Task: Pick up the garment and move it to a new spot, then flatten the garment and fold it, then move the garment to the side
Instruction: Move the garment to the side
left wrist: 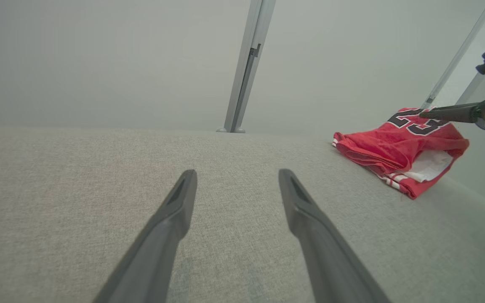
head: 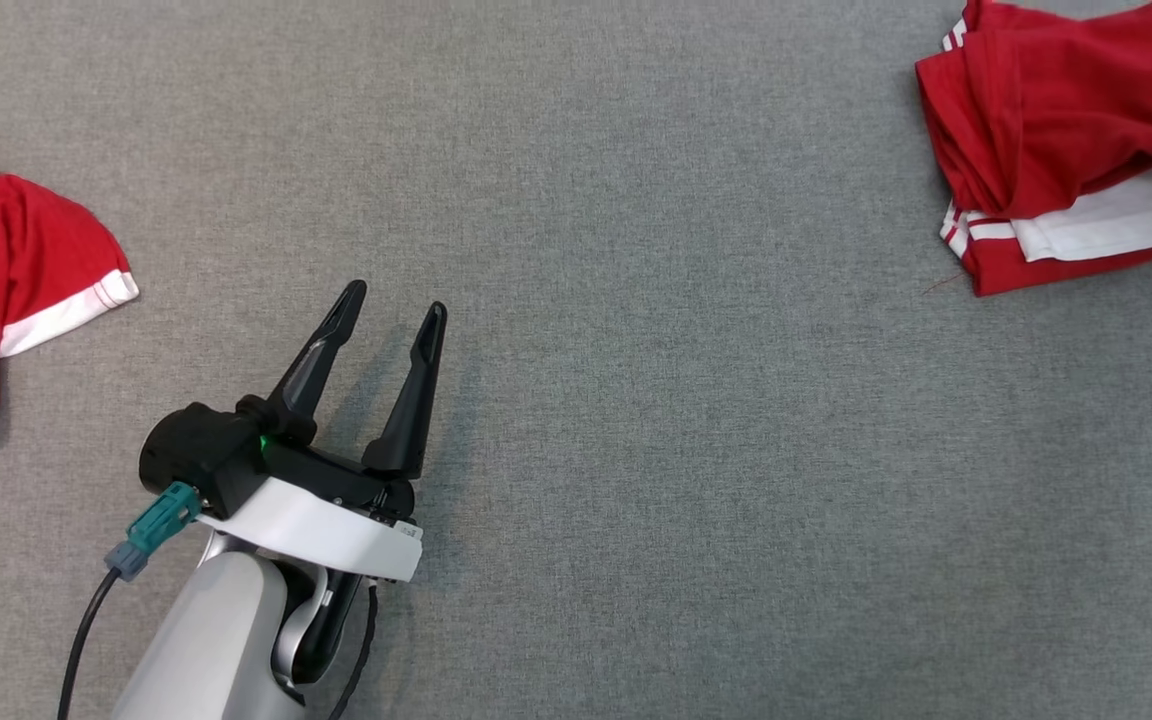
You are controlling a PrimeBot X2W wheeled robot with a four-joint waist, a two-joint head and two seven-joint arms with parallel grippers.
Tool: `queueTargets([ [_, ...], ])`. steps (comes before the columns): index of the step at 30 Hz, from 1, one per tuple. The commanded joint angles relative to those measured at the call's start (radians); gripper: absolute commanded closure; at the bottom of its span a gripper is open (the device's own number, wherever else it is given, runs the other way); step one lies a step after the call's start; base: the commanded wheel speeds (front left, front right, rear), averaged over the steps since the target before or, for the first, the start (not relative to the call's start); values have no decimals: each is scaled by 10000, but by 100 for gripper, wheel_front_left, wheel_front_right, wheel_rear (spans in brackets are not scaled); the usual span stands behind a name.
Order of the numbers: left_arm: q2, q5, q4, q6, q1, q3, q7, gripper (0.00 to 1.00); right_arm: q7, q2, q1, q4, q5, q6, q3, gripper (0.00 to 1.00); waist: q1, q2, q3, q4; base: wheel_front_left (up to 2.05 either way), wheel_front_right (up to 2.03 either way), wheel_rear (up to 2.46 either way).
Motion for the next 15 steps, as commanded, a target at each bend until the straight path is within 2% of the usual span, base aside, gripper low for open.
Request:
queueTargets([
  [1,2,-21,17,-10,-97,47,-19,0,-86,22,-82,136,-80,5,50,0,0,0,-88,7,0,0,0],
  [9,-88,-55,87,-11,315,313,-19,0,-1045,391,-307,741,-620,5,291,0,0,0,-963,-37,0,0,0],
  [15,-176,-4,99,-12,773,679,-19,0,-2105,665,120,604,-568,3,291,0,0,0,-1815,-18,0,0,0],
])
